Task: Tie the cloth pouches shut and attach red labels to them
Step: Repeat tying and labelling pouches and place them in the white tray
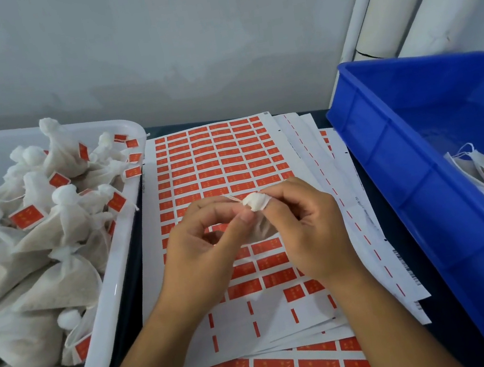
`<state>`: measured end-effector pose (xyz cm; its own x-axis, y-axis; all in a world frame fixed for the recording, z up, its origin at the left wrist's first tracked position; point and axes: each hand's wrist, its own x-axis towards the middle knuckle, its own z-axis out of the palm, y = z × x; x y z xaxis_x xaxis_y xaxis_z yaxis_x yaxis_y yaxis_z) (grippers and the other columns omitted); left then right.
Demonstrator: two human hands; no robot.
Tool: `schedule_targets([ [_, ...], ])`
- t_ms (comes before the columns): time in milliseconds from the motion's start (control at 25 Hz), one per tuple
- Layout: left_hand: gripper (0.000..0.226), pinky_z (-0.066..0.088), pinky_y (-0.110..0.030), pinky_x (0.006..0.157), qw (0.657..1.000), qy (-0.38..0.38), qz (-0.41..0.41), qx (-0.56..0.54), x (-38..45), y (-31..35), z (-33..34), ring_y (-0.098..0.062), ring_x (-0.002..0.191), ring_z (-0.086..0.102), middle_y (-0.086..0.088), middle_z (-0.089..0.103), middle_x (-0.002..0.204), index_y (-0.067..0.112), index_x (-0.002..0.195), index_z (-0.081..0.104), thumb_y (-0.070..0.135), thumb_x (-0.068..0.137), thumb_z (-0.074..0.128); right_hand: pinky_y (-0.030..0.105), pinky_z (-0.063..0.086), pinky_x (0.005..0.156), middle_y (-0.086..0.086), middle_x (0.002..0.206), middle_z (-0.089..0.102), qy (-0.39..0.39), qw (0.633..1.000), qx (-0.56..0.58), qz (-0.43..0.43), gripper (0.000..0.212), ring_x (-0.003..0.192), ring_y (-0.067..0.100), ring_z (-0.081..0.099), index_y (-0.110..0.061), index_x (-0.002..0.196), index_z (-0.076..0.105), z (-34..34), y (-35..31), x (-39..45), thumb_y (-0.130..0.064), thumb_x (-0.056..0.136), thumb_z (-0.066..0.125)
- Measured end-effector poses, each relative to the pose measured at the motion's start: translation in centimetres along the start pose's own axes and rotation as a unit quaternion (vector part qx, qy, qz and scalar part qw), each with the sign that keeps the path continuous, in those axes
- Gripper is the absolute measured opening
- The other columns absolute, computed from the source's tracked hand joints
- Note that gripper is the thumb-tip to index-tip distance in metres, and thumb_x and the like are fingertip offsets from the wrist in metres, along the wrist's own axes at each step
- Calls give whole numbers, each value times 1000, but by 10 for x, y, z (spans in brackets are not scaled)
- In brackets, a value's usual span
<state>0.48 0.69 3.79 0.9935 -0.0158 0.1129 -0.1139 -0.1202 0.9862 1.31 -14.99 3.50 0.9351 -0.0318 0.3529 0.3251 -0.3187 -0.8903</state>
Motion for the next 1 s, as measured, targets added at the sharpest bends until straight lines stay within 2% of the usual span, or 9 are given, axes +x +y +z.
schedule_targets([
  [120,20,61,-25,77,999,46,4,20,1,-5,6,-12,99,67,14,68,102,31,88,77,48,82,69,19,59,73,-8,97,73,-7,1000,4,25,18,94,10,71,-26,101,71,0,0,0,-35,94,57],
  [200,9,57,-17,76,997,70,1,27,0,-8,9,-9,98,65,14,66,101,32,87,75,39,88,71,19,59,74,-11,96,73,-18,998,21,48,18,95,9,71,-29,100,71,1,-1,-1,-36,93,56],
  [280,8,54,-12,74,996,83,4,30,-1,-9,11,-7,97,63,14,65,99,32,86,73,34,91,68,21,60,73,-14,95,73,-35,994,62,82,17,96,8,71,-33,99,71,2,-4,-1,-37,93,56],
  [440,12,52,-12,72,995,95,15,24,-2,-8,12,-8,94,62,14,63,95,33,84,68,38,93,61,13,50,57,-12,85,71,-74,965,188,170,20,73,2,69,-23,99,74,5,-11,-1,-28,101,55],
  [560,13,53,-17,70,996,85,19,8,-4,-6,14,-10,91,62,14,63,93,31,83,67,37,90,57,17,46,55,-5,82,67,-98,935,265,214,22,63,6,59,-27,90,76,4,-11,0,-35,93,56],
  [680,19,56,-22,73,998,61,2,-27,-5,-6,15,-13,90,65,7,67,96,25,87,69,38,90,56,18,44,55,-6,76,64,-138,895,348,243,19,56,4,52,-25,89,79,2,-9,0,-35,89,63],
  [760,19,57,-24,76,998,46,-13,-33,-6,-7,15,-15,91,66,5,69,97,25,89,70,38,92,56,19,45,57,-6,75,62,-165,885,355,251,22,58,4,51,-24,89,79,0,-6,0,-40,84,65],
  [840,16,58,-24,77,999,30,-29,-32,-6,-7,14,-15,92,67,7,70,95,26,89,71,33,98,59,20,47,59,-4,77,60,-178,894,325,254,27,62,5,51,-23,92,79,-2,-3,1,-45,83,65],
  [1000,2,56,-14,71,998,62,-19,12,-2,-9,12,-7,94,66,15,69,94,35,90,69,33,91,70,21,45,56,-2,76,56,-147,914,259,277,29,62,7,49,-22,95,80,-2,1,4,-46,88,64],
])
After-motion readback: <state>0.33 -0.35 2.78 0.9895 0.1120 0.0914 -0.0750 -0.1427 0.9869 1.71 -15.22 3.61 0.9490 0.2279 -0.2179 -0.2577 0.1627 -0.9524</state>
